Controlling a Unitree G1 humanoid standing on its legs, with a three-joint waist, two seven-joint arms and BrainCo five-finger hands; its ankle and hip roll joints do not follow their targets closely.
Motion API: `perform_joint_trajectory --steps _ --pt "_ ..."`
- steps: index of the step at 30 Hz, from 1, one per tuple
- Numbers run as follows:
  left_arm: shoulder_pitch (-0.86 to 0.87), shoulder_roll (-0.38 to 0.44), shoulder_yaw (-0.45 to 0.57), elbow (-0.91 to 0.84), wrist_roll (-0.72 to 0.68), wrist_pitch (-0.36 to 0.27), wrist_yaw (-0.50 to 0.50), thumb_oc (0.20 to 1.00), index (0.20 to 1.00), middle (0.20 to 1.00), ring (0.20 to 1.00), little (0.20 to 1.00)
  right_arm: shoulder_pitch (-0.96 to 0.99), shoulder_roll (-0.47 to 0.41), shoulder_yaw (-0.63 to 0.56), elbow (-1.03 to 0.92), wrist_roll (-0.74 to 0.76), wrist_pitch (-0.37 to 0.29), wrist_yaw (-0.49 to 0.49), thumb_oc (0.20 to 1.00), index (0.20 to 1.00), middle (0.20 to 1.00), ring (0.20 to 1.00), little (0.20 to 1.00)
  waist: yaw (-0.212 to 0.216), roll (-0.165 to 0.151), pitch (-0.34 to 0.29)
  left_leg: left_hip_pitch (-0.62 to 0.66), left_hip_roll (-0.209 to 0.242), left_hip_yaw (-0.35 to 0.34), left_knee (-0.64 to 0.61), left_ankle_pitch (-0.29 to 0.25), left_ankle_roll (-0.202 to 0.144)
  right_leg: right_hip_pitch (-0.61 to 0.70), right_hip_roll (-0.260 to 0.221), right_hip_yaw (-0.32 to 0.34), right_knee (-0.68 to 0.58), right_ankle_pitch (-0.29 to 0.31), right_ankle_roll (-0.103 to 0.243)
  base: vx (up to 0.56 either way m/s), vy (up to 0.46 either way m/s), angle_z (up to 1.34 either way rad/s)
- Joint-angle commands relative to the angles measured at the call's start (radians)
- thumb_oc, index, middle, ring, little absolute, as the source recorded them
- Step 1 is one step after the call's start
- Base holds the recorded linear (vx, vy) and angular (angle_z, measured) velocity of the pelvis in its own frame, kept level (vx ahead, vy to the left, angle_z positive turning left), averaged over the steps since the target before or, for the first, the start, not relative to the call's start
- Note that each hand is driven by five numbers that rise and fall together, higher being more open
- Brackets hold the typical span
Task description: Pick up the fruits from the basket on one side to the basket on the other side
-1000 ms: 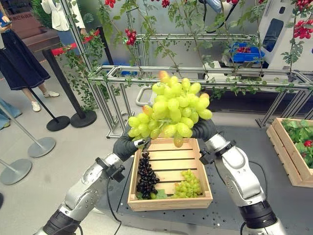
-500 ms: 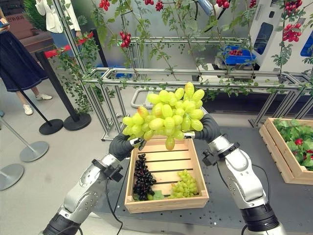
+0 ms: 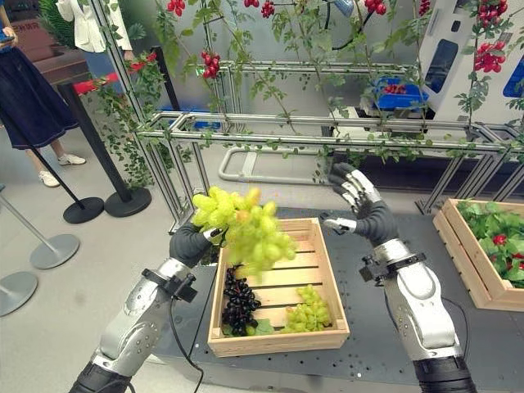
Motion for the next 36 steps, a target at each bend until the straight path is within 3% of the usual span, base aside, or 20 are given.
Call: perform_joint_trajectory --steps 1,7,16,26,30,33,34,36 --pt "-0.051 -0.011 0.061 -0.071 -0.015 -0.115 0.024 0.2 0.2 0.2 0.2 0.2 -0.029 0.002 -0.046 0.006 -0.074 -0.084 -0.083 1.0 1.0 1.0 1.0 1.0 -0.002 -0.04 -0.01 0.05 -0.03 0.005 0.029 -0.113 0.032 0.041 -0.045 -0.007 0.037 -0.088 0.084 0.0 0.0 0.0" --pt "-0.044 -0.022 0.074 -0.094 0.003 -0.111 0.025 0.2 0.2 0.2 0.2 0.2 0.008 -0.033 -0.034 0.091 -0.161 -0.031 -0.085 1.0 1.0 1.0 1.0 1.0 -0.008 -0.04 -0.008 0.054 -0.031 0.009 0.025 -0.113 0.033 0.04 -0.043 0.0 0.039 -0.09 0.084 0.0 0.0 0.0" --pt "-0.039 -0.021 0.09 -0.1 0.034 -0.126 0.043 0.2 0.2 0.2 0.2 0.2 0.026 -0.005 -0.03 0.116 -0.128 -0.034 -0.086 1.0 1.0 1.0 1.0 1.0 -0.007 -0.04 0.005 0.046 -0.036 0.005 0.025 -0.113 0.039 0.027 -0.049 0.003 0.046 -0.087 0.087 -0.01 0.008 -0.01" --pt "0.018 0.006 0.197 -0.084 0.118 -0.169 0.102 0.2 0.2 0.2 0.2 0.2 0.059 0.06 -0.012 0.131 -0.113 -0.054 -0.104 1.0 1.0 1.0 1.0 1.0 0.046 -0.067 0.014 0.016 -0.073 -0.034 0.073 -0.142 0.066 0.023 -0.083 -0.018 0.099 -0.099 0.093 -0.02 0.055 0.05" --pt "0.076 0.023 0.279 -0.085 0.161 -0.173 0.131 0.2 0.2 0.2 0.2 0.2 0.105 0.099 0.017 0.123 -0.112 -0.047 -0.087 1.0 1.0 1.0 1.0 1.0 0.077 -0.075 0.018 0.007 -0.101 -0.066 0.084 -0.149 0.085 0.001 -0.117 -0.031 0.195 -0.123 0.094 -0.02 0.104 0.2" --pt "0.113 0.025 0.357 -0.084 0.2 -0.184 0.159 0.2 0.2 0.2 0.2 0.2 0.121 0.123 0.04 0.107 -0.132 -0.037 -0.065 1.0 1.0 1.0 1.0 1.0 0.112 -0.062 0.042 0.002 -0.126 -0.115 0.09 -0.142 0.112 -0.067 -0.159 -0.009 0.394 -0.16 0.096 -0.07 0.128 0.33" --pt "0.113 0.025 0.357 -0.084 0.2 -0.184 0.159 0.2 0.2 0.2 0.2 0.2 0.121 0.123 0.04 0.107 -0.132 -0.037 -0.065 1.0 1.0 1.0 1.0 1.0 0.111 -0.063 0.041 0.0 -0.126 -0.115 0.091 -0.141 0.112 -0.069 -0.16 -0.009 0.394 -0.16 0.096 -0.05 0.032 0.42" --pt "0.103 0.029 0.361 -0.078 0.216 -0.195 0.176 0.2 0.2 0.2 0.2 0.2 0.123 0.13 0.051 0.104 -0.139 -0.044 -0.068 1.0 1.0 1.0 1.0 1.0 0.104 -0.058 0.044 -0.012 -0.133 -0.18 0.091 -0.129 0.116 -0.094 -0.077 0.104 0.469 -0.211 0.089 -0.03 -0.013 0.71"
